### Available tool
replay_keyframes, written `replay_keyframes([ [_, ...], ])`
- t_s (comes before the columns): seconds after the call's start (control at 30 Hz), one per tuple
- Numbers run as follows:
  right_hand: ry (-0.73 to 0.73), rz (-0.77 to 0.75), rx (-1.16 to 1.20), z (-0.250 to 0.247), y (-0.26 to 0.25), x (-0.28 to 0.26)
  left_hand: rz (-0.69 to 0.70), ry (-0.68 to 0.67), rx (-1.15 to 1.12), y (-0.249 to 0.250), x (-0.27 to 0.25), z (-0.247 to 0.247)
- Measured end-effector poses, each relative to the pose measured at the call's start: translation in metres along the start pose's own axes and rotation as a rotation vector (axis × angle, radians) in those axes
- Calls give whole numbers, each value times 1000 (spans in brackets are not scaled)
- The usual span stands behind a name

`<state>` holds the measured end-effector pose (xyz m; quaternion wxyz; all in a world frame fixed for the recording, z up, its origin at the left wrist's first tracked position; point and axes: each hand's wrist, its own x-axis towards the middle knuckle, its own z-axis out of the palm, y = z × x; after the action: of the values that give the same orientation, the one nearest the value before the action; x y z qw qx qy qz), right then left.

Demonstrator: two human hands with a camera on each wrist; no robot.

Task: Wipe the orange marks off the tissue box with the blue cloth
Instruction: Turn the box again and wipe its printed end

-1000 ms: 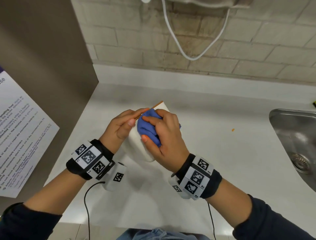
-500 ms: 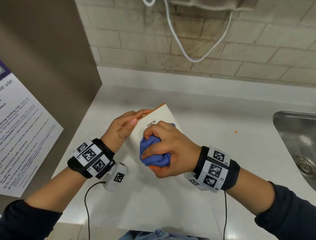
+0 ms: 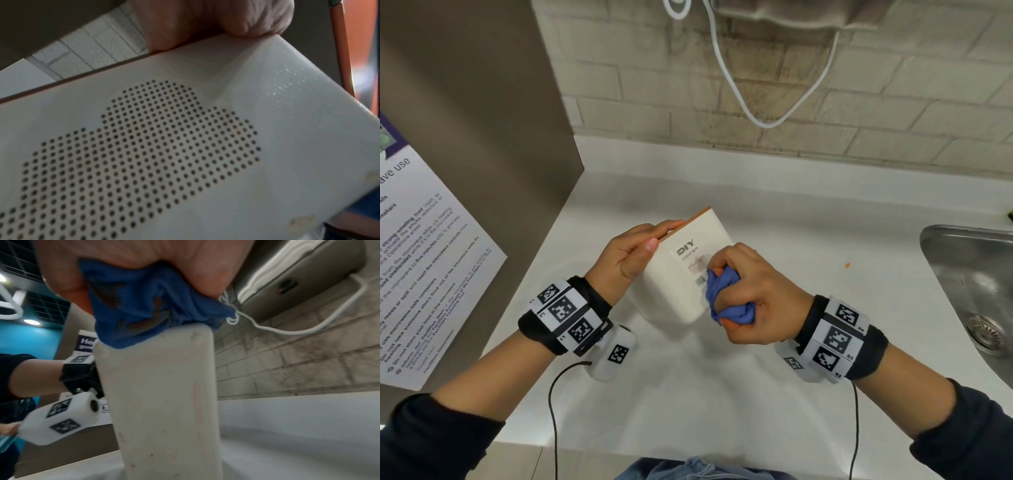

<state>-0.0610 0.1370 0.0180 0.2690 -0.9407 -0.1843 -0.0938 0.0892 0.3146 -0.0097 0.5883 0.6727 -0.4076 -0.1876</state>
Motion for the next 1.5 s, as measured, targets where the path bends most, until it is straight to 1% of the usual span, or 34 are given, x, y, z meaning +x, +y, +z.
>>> replay_keyframes([
  [0.03,37,-8,9,2,8,-5,0,1,5,0,0,0],
  [0.1,126,62,59,4,25,-12,10,8,5,1,0,0],
  [0.2,208,243,89,6,46,-25,16,23,-22,3,0,0],
  [0.27,243,361,99,10,56,-34,22,-20,7,1,-4,2],
  [0.33,338,450,155,12,60,-43,34,-121,85,-1,-8,7],
  [0.43,450,494,178,13,53,-51,57,-357,308,-4,-15,15],
  [0.5,509,537,182,19,47,-58,150,-500,508,-10,-24,24],
  [0.57,551,585,166,29,39,-67,215,-579,652,-21,-36,32],
  [0.63,565,630,158,40,32,-75,222,-595,760,-32,-47,35],
  [0.7,581,699,151,52,28,-82,180,-534,872,-38,-58,33],
  [0.77,605,794,68,62,29,-93,103,-390,968,-40,-71,35],
  [0.83,645,916,-94,65,36,-114,-22,-238,1012,-39,-81,45],
  [0.9,707,1067,-281,58,47,-148,-162,-133,955,-42,-86,59],
  [0.97,722,1260,-468,42,64,-193,-218,-46,819,-43,-86,70],
  [1.03,649,1500,-539,24,84,-238,-226,30,747,-43,-84,73],
  [1.1,556,1658,-450,11,104,-276,-225,76,738,-44,-83,70],
  [1.13,507,1691,-353,7,110,-291,-225,93,738,-45,-82,68],
  [1.17,456,1680,-254,4,114,-304,-235,105,735,-45,-82,67],
  [1.2,405,1633,-189,1,117,-316,-244,111,733,-45,-80,68],
  [1.27,336,1513,-197,-3,108,-338,-249,103,741,-42,-78,72],
  [1.3,350,1451,-256,-4,96,-348,-245,95,742,-39,-74,74],
  [1.33,417,1375,-315,-2,80,-359,-238,85,739,-36,-70,79],
  [1.4,617,1226,-371,9,40,-383,-240,61,700,-23,-59,92],
  [1.43,677,1185,-367,19,18,-397,-237,41,669,-16,-51,101],
  [1.47,678,1173,-352,31,0,-413,-227,20,635,-9,-42,112],
  [1.5,639,1172,-357,45,-13,-432,-215,-8,599,-2,-33,125],
])
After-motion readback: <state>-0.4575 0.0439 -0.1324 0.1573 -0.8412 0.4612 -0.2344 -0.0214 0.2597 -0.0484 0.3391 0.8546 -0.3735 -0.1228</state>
